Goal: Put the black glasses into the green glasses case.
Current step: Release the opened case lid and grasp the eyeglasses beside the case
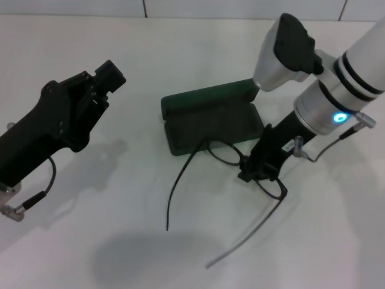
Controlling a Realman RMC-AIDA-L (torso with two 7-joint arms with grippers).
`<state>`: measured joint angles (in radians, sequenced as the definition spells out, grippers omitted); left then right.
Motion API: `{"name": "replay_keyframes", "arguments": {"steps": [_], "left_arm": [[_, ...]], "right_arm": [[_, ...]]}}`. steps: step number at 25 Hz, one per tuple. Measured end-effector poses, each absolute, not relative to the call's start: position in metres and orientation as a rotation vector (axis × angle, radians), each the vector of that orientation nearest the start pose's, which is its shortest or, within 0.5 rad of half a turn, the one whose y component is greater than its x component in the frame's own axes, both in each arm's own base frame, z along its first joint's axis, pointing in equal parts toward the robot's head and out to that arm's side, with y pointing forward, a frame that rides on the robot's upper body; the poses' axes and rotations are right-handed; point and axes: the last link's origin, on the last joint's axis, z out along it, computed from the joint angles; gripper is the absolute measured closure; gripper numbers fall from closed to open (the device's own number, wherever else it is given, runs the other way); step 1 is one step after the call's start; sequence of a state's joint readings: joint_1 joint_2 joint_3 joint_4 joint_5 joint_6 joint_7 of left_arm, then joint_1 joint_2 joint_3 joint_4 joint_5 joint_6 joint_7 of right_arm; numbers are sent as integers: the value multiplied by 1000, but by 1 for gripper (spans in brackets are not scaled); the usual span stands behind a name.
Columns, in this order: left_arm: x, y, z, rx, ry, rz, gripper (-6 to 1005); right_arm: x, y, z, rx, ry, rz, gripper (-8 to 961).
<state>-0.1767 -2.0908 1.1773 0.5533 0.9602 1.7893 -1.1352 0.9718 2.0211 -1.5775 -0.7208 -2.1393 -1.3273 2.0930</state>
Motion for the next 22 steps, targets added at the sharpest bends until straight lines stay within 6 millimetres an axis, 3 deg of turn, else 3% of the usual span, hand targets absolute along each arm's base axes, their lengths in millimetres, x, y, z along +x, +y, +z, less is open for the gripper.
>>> {"name": "replay_keyframes", "arguments": {"steps": [9,10,14,22], "left_arm": [[-255,245,21,-2193,-496,-1593,937],[-255,246,22,-2193,-495,-1592,937],[-253,252,22,-2198,-490,-1581,937],[-248,267,16,-2215,-511,-1583,938]], "right_arm": [[146,358,-53,-3129,429,-330,833],[163,356,-38,-3112,510,-384,832],[185,355,-14,-3071,655,-444,826],[195,367,-4,-2922,756,-653,815]]}}
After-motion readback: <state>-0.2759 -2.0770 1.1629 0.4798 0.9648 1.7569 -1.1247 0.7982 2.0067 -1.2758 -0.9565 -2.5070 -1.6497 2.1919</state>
